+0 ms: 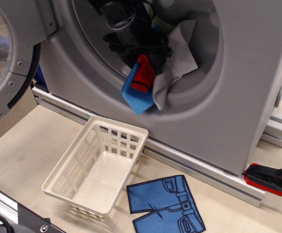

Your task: Put clothes in laundry machine

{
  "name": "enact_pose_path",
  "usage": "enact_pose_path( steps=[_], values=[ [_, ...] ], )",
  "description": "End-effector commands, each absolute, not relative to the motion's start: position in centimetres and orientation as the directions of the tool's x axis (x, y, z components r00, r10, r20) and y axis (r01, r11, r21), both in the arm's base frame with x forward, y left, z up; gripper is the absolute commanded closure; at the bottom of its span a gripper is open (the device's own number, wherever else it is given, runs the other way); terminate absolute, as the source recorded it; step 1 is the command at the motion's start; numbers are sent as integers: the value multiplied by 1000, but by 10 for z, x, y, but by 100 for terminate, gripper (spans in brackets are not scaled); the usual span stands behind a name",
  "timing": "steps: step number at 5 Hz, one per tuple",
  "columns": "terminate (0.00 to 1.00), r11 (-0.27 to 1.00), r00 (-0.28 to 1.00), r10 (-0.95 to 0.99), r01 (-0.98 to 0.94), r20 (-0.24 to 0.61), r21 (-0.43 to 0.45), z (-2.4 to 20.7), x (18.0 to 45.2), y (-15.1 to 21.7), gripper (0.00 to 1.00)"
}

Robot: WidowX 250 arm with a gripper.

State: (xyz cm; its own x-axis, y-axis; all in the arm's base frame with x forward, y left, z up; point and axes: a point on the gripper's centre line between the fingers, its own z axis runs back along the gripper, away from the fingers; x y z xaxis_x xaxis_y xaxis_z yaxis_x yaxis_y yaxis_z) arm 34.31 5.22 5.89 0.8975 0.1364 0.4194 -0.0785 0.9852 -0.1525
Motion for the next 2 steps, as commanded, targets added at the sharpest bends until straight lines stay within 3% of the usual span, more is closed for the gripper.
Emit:
enact_pose_path(
  steps=[1,2],
  values=[
    [0,988,860,42,39,508,-149,94,308,49,0],
    [0,982,864,8,88,503,-166,111,290,36,0]
  ],
)
